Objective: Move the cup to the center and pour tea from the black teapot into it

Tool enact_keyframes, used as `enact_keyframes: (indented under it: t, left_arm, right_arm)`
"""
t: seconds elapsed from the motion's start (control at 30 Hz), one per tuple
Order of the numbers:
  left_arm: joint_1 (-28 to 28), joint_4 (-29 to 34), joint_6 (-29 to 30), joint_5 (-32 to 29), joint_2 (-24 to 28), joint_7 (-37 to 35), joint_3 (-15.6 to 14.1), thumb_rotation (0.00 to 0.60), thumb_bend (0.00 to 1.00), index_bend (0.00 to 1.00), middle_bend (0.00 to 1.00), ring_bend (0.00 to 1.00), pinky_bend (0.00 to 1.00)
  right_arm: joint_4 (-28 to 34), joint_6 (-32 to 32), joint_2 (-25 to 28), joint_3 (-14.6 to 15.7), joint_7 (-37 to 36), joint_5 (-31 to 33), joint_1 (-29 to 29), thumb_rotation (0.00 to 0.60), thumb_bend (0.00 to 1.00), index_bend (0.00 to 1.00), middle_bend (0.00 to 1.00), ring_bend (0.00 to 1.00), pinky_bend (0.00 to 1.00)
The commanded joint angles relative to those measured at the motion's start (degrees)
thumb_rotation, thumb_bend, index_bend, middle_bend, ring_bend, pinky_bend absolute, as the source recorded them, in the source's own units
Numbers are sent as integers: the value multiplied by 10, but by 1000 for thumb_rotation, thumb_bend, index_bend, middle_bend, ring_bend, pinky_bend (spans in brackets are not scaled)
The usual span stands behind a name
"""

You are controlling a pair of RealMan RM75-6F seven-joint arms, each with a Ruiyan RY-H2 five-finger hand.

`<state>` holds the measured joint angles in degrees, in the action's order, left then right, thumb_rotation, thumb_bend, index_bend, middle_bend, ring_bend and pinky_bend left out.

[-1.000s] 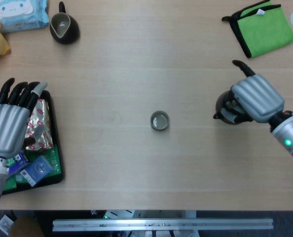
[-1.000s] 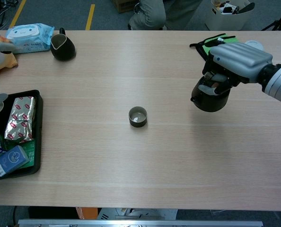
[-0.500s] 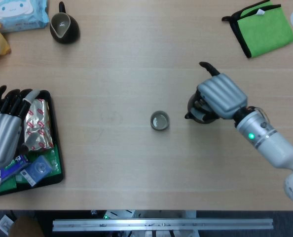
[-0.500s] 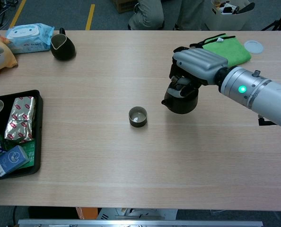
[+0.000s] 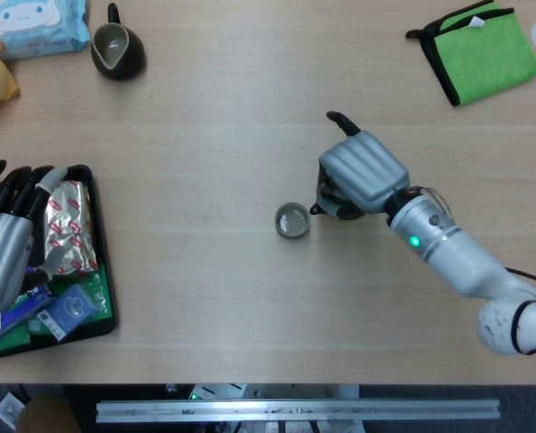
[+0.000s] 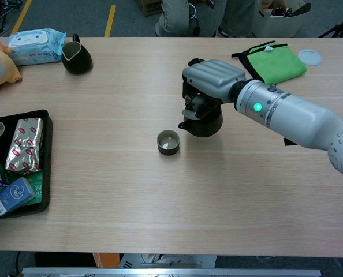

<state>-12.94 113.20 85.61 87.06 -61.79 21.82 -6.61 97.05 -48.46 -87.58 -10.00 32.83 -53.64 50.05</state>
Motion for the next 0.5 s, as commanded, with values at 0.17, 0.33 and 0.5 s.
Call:
enact_keyframes:
  t: [0.17,0.33,0.5]
  left_arm:
    - [11,0,1,11,2,-6,7,600,265,98,164,134,81]
    - [16,0,-2,16,4,-10,12,600,265,98,164,134,81]
    - [23,0,-1,21,4,-17,16,600,265,98,163,134,81]
  right_arm:
    - [-9,-3,-16,4,42,37,36,559,327,1000,955,906,23]
    - [-11,-9,-21,9,62,55,54,557,327,1000,956,908,23]
    - [-16,-10,-28,17,86,74,74,561,327,1000,959,909,24]
